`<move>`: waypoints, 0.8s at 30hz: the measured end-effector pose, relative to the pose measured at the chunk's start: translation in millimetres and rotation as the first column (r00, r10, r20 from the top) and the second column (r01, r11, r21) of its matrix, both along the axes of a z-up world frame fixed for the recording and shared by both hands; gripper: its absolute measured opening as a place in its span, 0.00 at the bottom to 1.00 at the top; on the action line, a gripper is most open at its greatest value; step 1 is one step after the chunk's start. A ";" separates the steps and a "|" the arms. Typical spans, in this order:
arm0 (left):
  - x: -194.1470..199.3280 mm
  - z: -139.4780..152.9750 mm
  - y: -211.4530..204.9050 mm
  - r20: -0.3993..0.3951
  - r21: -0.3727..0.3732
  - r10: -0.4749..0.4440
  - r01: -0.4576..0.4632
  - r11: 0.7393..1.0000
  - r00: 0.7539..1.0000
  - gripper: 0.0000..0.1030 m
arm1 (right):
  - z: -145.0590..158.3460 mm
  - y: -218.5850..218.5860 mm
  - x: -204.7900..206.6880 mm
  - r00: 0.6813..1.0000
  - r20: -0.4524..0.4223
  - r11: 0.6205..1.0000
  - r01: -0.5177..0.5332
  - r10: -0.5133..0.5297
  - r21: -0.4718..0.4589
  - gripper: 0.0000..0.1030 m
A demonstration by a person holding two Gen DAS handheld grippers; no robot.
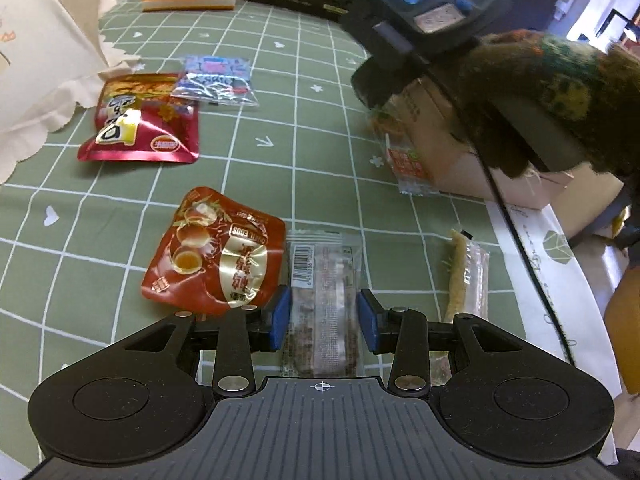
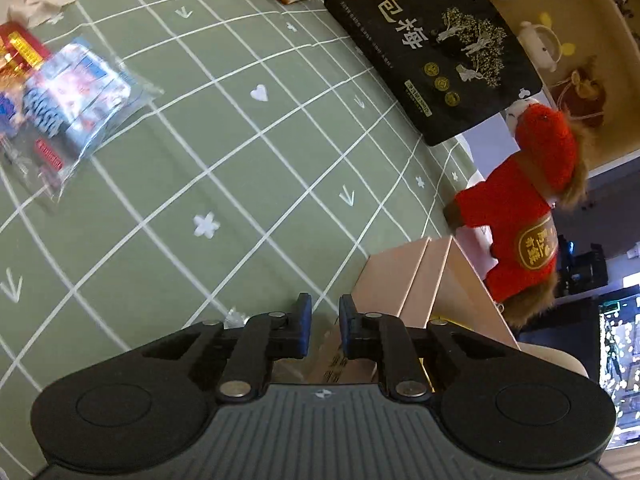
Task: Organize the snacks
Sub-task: 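Lift the dark-filled packet with the left tool and hold it, then grasp the clear hawthorn-bar packet with the right tool while the left tool holds its packet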
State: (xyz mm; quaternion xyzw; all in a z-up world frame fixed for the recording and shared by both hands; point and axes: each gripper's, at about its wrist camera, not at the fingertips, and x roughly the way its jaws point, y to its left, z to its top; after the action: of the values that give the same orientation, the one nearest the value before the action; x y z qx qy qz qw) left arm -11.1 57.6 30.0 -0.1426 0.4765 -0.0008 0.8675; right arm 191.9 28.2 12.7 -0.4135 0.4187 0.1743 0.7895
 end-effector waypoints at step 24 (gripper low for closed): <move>0.9 4.1 -20.7 -0.051 0.096 0.034 -0.029 0.995 0.998 0.41 | 12.6 -107.3 -126.8 0.956 -0.291 0.859 0.118 0.038 0.499 0.64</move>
State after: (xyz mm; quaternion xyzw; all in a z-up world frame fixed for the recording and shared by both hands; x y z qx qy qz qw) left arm -10.3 36.9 34.0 -0.1086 0.4963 0.0391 0.8605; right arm 65.2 -79.0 25.2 -0.1504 0.4773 0.3213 0.8039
